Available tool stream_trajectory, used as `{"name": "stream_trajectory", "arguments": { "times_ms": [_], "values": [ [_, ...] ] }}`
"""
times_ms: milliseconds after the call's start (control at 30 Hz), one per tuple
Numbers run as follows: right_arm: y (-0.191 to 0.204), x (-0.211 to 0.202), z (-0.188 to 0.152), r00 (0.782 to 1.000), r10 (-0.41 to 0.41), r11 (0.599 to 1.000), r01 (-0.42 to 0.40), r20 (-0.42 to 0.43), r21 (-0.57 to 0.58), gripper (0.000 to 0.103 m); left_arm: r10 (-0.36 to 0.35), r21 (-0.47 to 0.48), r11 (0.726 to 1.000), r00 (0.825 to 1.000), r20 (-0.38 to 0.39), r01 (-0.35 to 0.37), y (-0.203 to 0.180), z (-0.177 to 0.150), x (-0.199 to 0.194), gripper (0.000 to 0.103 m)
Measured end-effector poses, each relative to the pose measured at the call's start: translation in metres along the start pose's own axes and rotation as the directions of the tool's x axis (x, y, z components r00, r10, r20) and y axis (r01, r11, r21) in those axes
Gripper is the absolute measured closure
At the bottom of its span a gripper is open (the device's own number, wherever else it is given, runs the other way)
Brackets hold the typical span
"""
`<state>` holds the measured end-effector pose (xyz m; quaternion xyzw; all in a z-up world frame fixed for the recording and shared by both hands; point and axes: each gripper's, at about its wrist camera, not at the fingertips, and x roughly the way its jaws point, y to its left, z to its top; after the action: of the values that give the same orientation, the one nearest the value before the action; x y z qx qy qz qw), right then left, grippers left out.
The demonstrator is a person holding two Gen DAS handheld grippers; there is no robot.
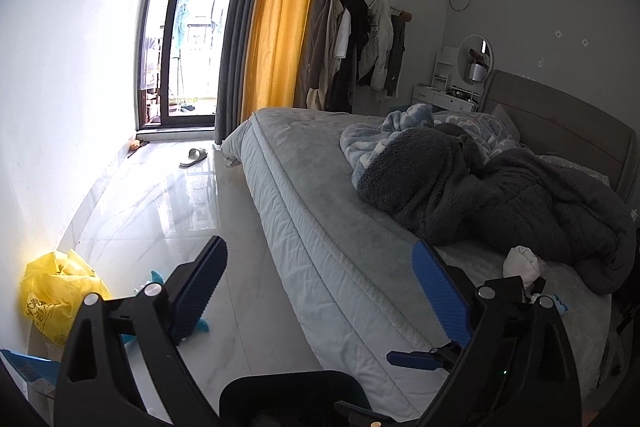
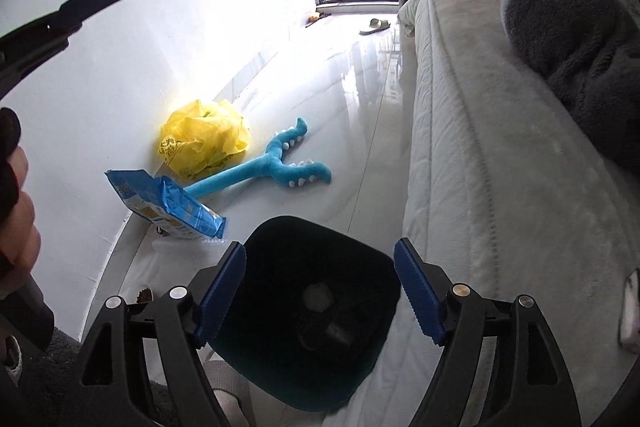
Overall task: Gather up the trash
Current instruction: 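Move both open tools from the bin back over the items on the bed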
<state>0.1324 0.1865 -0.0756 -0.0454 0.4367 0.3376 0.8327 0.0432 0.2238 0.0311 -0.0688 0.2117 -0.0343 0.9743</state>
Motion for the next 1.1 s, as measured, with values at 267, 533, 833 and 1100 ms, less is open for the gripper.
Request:
{"name": "stream_trajectory", "arguments": {
  "times_ms": [267, 533, 833, 1100],
  "values": [
    [-0.039, -0.041, -0.003, 0.992, -0.073, 0.996, 0.067, 0.101, 0.061, 0.017, -0.013, 0.013, 1.000, 1.000, 0.000, 0.013, -0.032, 0.002, 0.009, 0.005],
    [-0.074, -0.065, -0.015, 0.981, -0.156, 0.981, 0.141, 0.114, 0.131, 0.013, -0.025, 0.050, 0.998, 0.999, -0.027, 0.026, -0.063, -0.004, 0.023, 0.005],
    [-0.102, -0.092, -0.031, 0.964, -0.232, 0.964, 0.209, 0.133, 0.167, 0.005, -0.017, 0.067, 0.998, 0.997, -0.071, 0.021, -0.090, -0.013, 0.041, 0.005],
    [-0.129, -0.115, -0.046, 0.939, -0.312, 0.935, 0.277, 0.144, 0.220, 0.004, -0.028, 0.081, 0.996, 0.995, -0.094, 0.036, -0.119, -0.017, 0.053, 0.005]
  ]
}}
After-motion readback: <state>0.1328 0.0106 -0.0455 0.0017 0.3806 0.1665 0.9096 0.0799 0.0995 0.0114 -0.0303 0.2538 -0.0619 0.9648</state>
